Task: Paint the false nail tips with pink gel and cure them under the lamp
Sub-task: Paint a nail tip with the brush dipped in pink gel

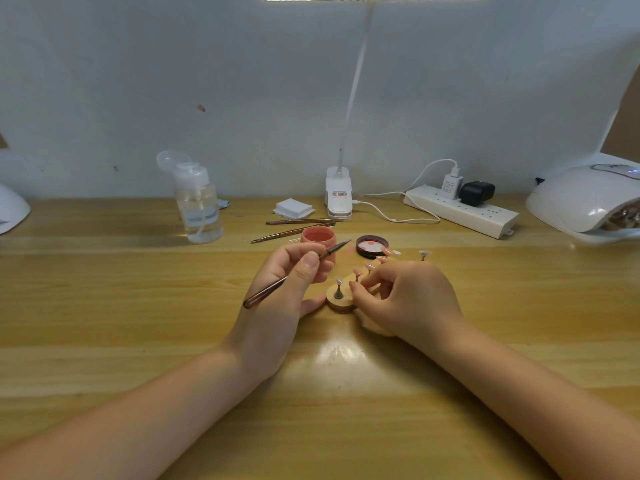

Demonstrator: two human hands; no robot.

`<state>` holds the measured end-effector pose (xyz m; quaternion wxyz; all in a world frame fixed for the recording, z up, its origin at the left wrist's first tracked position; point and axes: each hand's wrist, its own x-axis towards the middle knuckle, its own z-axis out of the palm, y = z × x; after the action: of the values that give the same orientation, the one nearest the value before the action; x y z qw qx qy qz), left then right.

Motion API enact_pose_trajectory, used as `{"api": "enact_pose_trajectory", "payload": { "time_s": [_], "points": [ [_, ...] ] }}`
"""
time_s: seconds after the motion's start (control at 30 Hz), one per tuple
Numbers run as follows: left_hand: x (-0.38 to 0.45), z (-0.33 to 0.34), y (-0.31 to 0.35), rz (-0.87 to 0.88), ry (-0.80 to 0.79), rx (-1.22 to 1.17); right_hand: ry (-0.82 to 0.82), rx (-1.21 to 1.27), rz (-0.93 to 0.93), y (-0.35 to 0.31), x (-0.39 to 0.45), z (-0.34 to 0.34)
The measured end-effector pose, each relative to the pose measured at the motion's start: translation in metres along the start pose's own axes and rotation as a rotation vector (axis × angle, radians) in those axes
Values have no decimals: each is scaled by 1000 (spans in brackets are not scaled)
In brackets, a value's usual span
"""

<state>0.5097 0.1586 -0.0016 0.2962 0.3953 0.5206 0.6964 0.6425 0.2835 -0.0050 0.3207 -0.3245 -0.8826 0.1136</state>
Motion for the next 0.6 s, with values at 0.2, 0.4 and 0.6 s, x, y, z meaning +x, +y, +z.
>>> {"api": "enact_pose_trajectory", "payload": {
  "time_s": [0.2, 0.4, 0.6],
  "points": [
    [2, 1, -3, 0, -12, -21, -118, 15, -79, -10, -2, -2],
    [3, 1, -5, -5, -14, -24, -159, -6, -148, -10, 0, -2],
    [1, -1, 1, 102, 66, 66, -57, 170, -200, -10, -5, -7]
  ]
}}
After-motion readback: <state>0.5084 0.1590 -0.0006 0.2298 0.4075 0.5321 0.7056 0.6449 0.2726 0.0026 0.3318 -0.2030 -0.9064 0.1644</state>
